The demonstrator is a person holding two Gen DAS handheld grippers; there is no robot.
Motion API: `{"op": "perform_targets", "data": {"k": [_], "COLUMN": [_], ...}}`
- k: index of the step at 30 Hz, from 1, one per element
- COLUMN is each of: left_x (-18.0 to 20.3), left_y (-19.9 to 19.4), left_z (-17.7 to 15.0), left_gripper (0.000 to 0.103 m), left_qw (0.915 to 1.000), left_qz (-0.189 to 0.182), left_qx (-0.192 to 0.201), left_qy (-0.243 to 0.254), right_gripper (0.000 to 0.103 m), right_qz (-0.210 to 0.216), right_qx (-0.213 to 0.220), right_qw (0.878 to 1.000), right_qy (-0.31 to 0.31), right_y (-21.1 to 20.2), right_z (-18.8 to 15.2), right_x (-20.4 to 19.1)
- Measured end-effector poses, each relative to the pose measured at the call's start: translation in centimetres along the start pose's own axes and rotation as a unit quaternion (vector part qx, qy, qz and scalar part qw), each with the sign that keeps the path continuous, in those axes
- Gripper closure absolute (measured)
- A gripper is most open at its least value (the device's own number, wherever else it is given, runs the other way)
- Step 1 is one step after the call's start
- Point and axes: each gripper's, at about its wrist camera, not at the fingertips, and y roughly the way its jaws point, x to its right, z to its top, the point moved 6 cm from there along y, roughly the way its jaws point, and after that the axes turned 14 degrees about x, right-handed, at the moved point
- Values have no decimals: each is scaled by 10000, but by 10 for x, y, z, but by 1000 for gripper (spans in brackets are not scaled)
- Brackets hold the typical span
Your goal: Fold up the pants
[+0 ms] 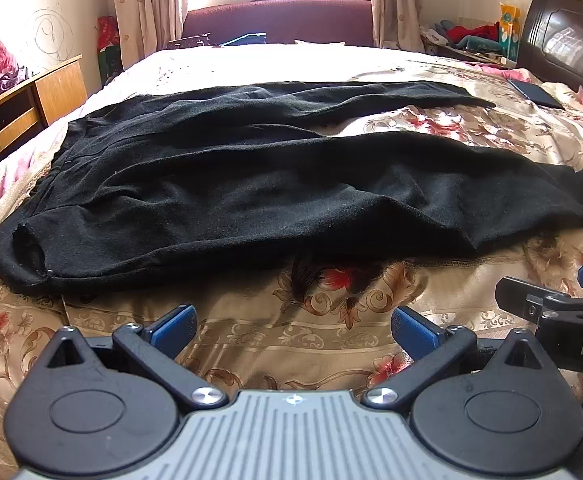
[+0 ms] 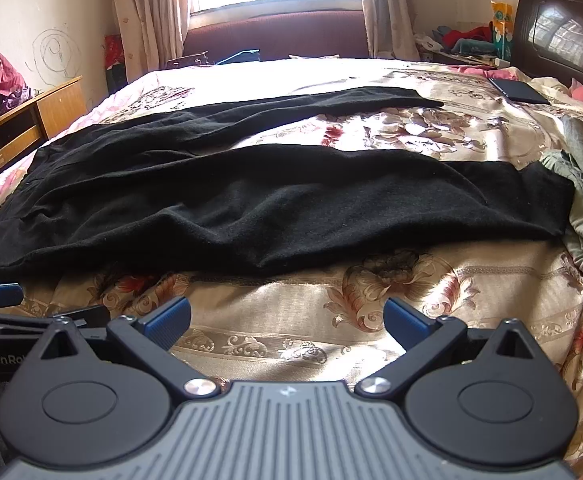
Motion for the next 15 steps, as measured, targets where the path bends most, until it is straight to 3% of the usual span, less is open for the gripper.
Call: {"op": "perform_targets", "data": {"k": [15], "left_x": [-3], "left_y": [-2], "left_z": [2], "left_gripper": [0], "left_qw": [9999], "left_qz": [-14], "left_qx": [30], "left_qy": [-121], "right_gripper": [1], "right_qz": [-70], "right_qx": [-66], "right_qw": [9999], "right_qy": [-29], "right_y": [2], "right_z": [-1], "right_x": [0]}}
